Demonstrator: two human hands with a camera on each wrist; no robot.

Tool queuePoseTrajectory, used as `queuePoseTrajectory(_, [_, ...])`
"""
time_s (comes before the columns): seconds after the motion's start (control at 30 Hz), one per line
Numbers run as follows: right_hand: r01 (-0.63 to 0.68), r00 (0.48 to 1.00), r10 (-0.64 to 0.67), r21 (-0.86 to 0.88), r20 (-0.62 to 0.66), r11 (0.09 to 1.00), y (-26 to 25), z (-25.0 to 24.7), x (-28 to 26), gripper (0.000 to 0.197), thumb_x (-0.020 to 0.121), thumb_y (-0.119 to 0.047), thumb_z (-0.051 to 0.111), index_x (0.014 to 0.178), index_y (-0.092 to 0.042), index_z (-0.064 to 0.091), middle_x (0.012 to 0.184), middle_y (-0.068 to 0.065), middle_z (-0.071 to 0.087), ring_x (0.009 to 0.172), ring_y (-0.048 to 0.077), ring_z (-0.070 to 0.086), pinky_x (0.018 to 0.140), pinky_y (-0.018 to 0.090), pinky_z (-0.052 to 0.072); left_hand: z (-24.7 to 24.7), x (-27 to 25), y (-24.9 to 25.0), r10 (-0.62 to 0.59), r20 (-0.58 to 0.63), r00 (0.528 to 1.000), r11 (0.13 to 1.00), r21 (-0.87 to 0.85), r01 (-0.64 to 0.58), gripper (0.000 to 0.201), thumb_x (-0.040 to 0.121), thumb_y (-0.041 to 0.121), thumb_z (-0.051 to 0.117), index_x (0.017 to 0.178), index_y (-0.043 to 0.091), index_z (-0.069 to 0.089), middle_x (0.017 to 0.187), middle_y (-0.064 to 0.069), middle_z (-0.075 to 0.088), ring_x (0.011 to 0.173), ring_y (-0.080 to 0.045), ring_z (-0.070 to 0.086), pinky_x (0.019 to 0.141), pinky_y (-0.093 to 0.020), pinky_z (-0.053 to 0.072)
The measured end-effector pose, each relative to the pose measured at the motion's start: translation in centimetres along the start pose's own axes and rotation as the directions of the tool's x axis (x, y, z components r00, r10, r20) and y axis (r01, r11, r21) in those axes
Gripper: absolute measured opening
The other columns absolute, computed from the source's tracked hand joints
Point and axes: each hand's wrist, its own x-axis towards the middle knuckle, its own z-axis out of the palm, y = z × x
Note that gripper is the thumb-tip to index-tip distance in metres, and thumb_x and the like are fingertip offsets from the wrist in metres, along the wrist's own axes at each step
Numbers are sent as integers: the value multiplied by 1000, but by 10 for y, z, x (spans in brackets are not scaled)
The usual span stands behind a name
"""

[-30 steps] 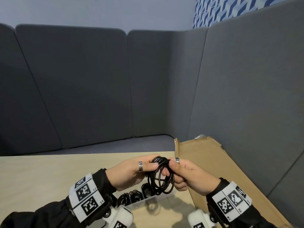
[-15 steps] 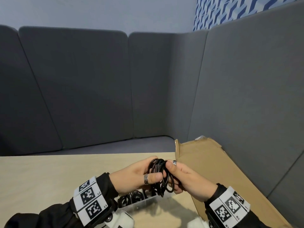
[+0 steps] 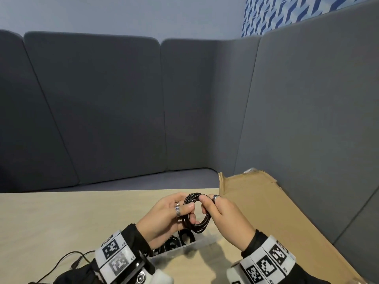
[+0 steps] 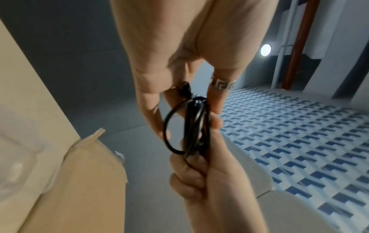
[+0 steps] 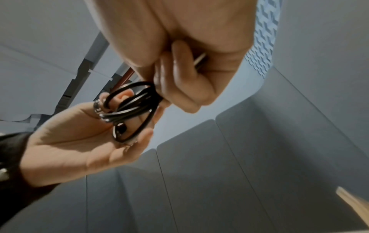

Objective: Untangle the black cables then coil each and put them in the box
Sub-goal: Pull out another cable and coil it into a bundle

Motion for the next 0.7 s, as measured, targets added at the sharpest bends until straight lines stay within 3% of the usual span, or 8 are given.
queuePoseTrajectory(0.1, [7,1000,-6,33,-28,999,-2,1,-2,39,97,-39,40,60,-25,46,47,-14,48,52,3,44,56,18,33,1,0,-5,-5,-6,1000,974,-229,3,53,70,11,72,121,3,59,67,-7,53,54,-19,52,80,-40,54])
queuePoseTrajectory(0.17, [5,997,2,93,-75,996,-4,3,-2,40,97,-38,40,60,-23,46,44,-16,49,47,5,43,54,18,30,2,-2,-9,-18,71,997,866,-498,51,67,57,9,85,119,2,62,71,-10,58,55,-21,57,69,-38,56])
queuePoseTrajectory(0.27, [-5,990,25,145,-138,989,-3,4,0,39,96,-38,41,61,-23,47,43,-13,47,45,7,41,55,24,31,10,-1,-12,-31,131,991,749,-653,110,58,62,11,84,116,4,64,69,-7,58,54,-20,57,60,-31,51])
queuePoseTrajectory(0.37, [1,997,1,23,-75,1000,0,1,-10,20,95,-42,39,90,-25,48,53,-8,48,52,10,45,56,26,38,10,8,-9,-59,-131,990,888,-459,-8,28,88,13,52,113,1,60,62,-2,37,46,-9,34,48,-17,37])
queuePoseTrajectory(0.43, [50,998,-42,-214,39,976,1,-7,-19,14,99,-38,34,105,-26,37,58,-9,43,53,10,43,54,23,36,1,11,-6,62,-330,942,998,0,-65,23,98,11,37,104,4,59,65,1,35,49,-5,32,50,-14,36])
queuePoseTrajectory(0.53, [252,965,-250,-521,77,815,-6,-23,-22,8,99,-20,38,101,-22,46,75,-10,47,69,14,48,64,31,45,-12,8,-6,208,-288,935,776,630,22,20,100,17,35,94,10,52,74,3,46,62,-6,42,63,-20,39])
queuePoseTrajectory(0.63, [255,840,-531,-780,-114,571,-1,-36,-9,5,80,-22,61,83,-24,63,87,-2,56,82,19,44,71,33,35,-2,0,-2,58,-191,980,803,592,68,20,100,19,35,83,13,42,64,5,40,52,-4,37,60,-19,37])
queuePoseTrajectory(0.7, [181,795,-552,-771,-250,610,5,-39,2,8,79,-30,60,80,-28,68,89,0,58,87,18,40,74,31,25,13,-6,6,-35,-70,997,939,340,56,21,100,16,34,79,14,37,54,8,33,43,-3,28,64,-20,42])
